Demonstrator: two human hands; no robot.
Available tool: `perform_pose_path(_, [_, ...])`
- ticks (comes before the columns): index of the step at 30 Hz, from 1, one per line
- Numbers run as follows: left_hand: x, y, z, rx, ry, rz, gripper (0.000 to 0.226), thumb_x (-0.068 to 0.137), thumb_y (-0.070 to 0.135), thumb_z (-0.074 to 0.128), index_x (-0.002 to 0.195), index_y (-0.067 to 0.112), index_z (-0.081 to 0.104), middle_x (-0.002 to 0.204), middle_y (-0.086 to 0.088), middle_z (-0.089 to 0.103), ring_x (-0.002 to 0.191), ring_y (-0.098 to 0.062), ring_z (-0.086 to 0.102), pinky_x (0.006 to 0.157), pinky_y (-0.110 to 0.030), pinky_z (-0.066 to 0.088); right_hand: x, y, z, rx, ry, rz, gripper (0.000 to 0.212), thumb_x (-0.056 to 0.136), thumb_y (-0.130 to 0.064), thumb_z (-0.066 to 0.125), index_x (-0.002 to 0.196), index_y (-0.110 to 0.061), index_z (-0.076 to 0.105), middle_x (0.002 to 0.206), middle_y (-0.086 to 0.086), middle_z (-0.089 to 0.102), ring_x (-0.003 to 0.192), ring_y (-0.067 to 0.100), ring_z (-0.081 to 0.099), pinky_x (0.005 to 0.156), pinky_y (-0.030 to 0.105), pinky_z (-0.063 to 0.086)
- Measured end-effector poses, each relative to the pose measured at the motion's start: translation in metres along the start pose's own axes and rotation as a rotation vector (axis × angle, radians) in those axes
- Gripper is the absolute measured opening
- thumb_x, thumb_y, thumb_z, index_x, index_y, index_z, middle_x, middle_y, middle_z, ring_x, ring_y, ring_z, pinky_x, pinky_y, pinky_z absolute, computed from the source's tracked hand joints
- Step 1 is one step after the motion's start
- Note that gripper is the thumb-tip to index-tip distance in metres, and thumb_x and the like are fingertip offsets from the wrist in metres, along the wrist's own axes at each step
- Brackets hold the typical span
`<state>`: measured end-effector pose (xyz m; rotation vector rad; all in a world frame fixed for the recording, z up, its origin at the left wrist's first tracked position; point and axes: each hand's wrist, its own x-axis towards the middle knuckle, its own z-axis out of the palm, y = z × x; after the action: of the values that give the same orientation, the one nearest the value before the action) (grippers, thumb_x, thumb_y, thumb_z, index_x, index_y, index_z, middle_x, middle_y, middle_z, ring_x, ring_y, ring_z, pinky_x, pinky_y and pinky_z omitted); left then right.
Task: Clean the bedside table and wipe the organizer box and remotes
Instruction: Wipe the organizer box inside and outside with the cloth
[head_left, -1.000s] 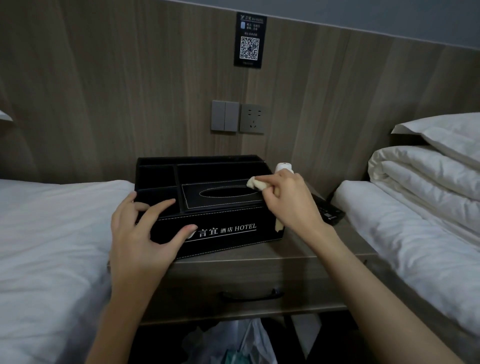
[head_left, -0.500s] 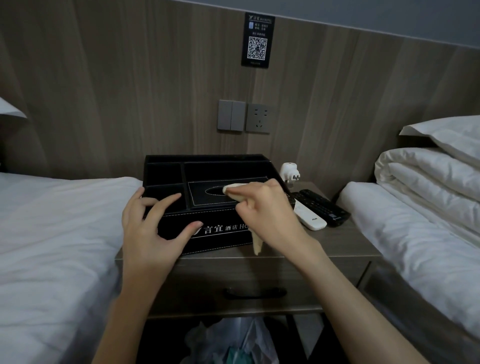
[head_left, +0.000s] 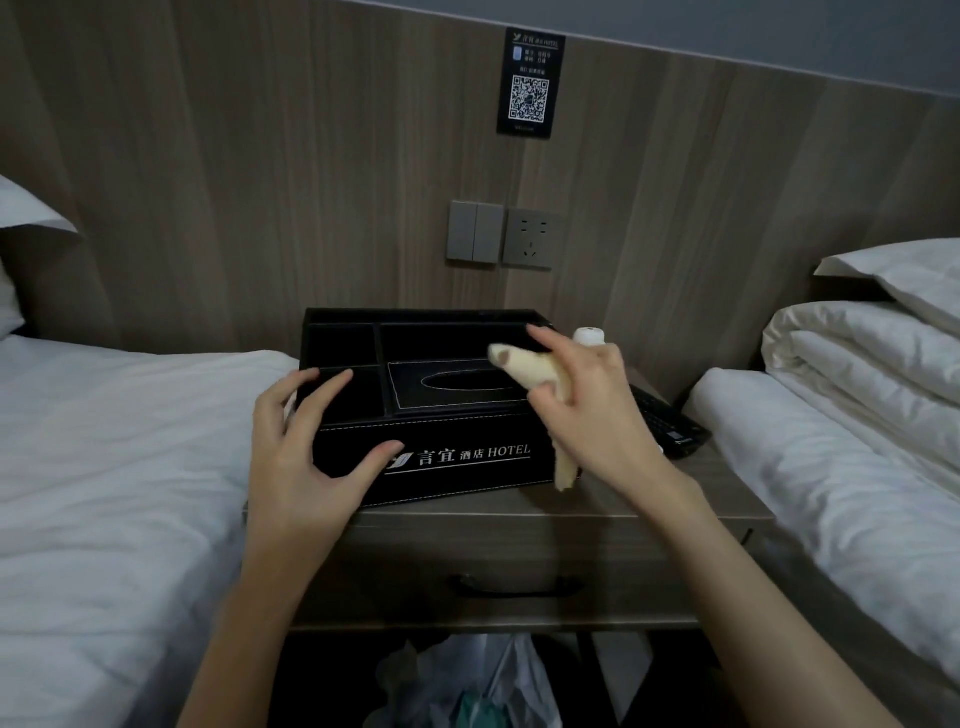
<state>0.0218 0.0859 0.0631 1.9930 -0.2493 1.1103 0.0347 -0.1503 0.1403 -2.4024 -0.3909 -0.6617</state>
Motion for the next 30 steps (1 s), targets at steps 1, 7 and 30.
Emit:
perform_pose_path(1, [0.001,0.0,-0.003,-0.007,0.001,-0.015,0.067,0.068,0.033,0.079,0.13,0.017,0.058,0.136,-0.006,0.041,0.133,-0.014,0.037,0.111,-0.016,0.028,-0.001,0.003,0.006,-0.045,-0.016,0.063,0.055,0.089,-0.013,0.051,0.143,-0.019,0.043,0.133,-0.001,0.054,0.117,0.017,0.029,0.103,0.019,0.025])
perform_pose_path(7, [0.004,-0.002,-0.01,-0.088,-0.021,-0.286,0.085,0.066,0.032,0.086,0.14,0.031,0.046,0.141,0.009,0.047,0.127,-0.001,0.041,0.106,-0.025,0.036,-0.011,-0.021,0.043,-0.065,0.01,-0.117,0.044,0.084,-0.01,0.052,0.127,-0.015,0.059,0.111,0.0,0.066,0.095,0.021,0.034,0.091,0.036,0.04])
perform_pose_path(30, [0.009,-0.012,-0.017,-0.11,-0.098,-0.245,0.091,0.058,0.055,0.076,0.139,0.03,0.041,0.137,0.016,0.041,0.119,0.012,0.036,0.098,-0.005,0.031,0.106,-0.097,0.106,0.048,-0.15,-0.418,0.052,0.089,-0.003,0.047,0.14,-0.012,0.045,0.136,0.003,0.053,0.113,0.025,0.031,0.103,0.03,0.031])
